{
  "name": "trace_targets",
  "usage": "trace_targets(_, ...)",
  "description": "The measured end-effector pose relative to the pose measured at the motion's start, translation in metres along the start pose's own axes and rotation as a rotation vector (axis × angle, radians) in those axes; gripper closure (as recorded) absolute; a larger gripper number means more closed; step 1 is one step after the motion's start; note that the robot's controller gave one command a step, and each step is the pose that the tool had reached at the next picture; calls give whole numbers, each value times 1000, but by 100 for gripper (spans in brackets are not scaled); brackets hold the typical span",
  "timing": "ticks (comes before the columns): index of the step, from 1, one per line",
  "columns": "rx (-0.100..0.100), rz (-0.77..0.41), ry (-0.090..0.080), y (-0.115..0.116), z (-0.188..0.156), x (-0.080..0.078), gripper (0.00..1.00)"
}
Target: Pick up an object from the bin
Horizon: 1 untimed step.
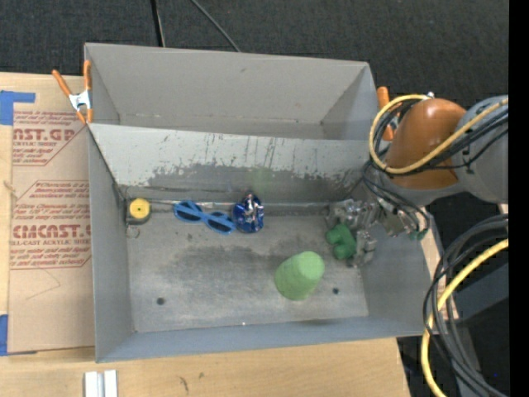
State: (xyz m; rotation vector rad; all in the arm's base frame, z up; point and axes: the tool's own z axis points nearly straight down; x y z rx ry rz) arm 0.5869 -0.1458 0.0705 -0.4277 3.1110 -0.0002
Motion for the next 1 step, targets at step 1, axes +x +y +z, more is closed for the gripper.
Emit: trace_targets(1, 4, 53, -9, 19, -140, 0, 100)
